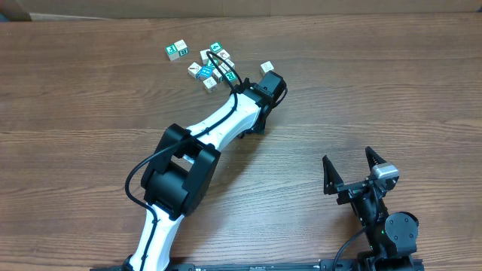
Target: Form a horizontal line
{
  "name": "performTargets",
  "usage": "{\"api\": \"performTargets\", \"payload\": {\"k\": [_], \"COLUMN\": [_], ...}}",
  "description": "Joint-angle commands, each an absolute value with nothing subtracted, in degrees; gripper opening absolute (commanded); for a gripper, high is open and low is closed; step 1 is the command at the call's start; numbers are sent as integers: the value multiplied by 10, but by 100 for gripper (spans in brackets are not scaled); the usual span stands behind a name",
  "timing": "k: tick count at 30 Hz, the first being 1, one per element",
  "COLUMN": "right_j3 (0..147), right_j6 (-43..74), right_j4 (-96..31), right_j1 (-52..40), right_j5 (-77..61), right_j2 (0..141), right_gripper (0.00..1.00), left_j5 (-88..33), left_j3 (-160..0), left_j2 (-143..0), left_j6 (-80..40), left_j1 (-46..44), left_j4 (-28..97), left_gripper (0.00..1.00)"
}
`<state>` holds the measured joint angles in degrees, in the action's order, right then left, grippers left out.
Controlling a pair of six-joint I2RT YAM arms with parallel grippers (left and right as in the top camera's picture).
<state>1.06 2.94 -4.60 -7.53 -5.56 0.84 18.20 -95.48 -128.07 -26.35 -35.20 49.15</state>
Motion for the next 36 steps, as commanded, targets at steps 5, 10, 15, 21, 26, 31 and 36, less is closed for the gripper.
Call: {"api": "performTargets", "payload": {"k": [5, 10, 15, 21, 26, 31, 36], "right_j3": [5, 5, 5, 5, 5, 5, 5], "right_j6": [27, 27, 27, 27, 27, 27, 27], "right_j4": [-44, -44, -44, -44, -44, -44, -44], "right_j1": [-73, -73, -73, -73, -73, -73, -73], "right_j5": [-52, -52, -52, -52, -52, -52, -52], "right_j2": [2, 2, 2, 2, 2, 2, 2], "right_gripper": [100, 100, 100, 100, 100, 100, 100], "left_j5": [171, 171, 171, 169, 167, 164, 164], "left_j3": [-949, -949, -949, -949, -950, -983, -1075], "left_j2": [-1296, -1296, -1296, -1296, -1296, -1296, -1296], "left_j6": [-258, -262, -276, -279, -279, -279, -276], "left_j1": [-346, -341, -337, -334, -334, -334, -334], "left_j4": [493, 493, 495, 495, 488, 499, 550], "left_gripper": [4, 4, 4, 4, 4, 4, 4]}}
